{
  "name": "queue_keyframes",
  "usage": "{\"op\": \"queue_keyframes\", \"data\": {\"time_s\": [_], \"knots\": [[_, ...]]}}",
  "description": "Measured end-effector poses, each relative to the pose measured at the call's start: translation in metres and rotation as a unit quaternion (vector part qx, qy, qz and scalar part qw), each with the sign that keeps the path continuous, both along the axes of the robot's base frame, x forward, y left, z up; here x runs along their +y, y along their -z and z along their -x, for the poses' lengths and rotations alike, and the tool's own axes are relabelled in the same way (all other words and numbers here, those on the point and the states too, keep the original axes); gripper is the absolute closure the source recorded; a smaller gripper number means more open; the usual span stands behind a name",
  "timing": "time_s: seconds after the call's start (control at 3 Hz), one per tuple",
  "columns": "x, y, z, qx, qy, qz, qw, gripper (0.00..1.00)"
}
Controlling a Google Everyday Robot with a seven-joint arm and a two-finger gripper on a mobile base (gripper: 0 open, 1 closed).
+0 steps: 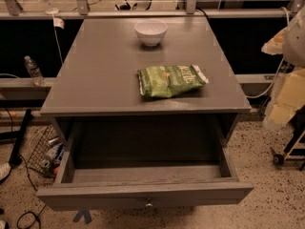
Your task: Close top drawer
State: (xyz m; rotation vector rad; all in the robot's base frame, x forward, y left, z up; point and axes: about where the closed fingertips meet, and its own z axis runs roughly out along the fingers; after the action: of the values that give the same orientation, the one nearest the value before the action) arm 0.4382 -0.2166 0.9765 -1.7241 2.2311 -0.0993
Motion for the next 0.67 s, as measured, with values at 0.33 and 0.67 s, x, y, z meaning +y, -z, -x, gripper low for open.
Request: {"op": "queue_keyframes", "data": {"time_s": [0.33,0.67], "knots": [[-0.001,0.002,0.004,0.003,0.005,0.003,1.0000,0.00],[-0.007,0.023,0.027,0.032,0.033,0.019,0.9988,0.00]]}}
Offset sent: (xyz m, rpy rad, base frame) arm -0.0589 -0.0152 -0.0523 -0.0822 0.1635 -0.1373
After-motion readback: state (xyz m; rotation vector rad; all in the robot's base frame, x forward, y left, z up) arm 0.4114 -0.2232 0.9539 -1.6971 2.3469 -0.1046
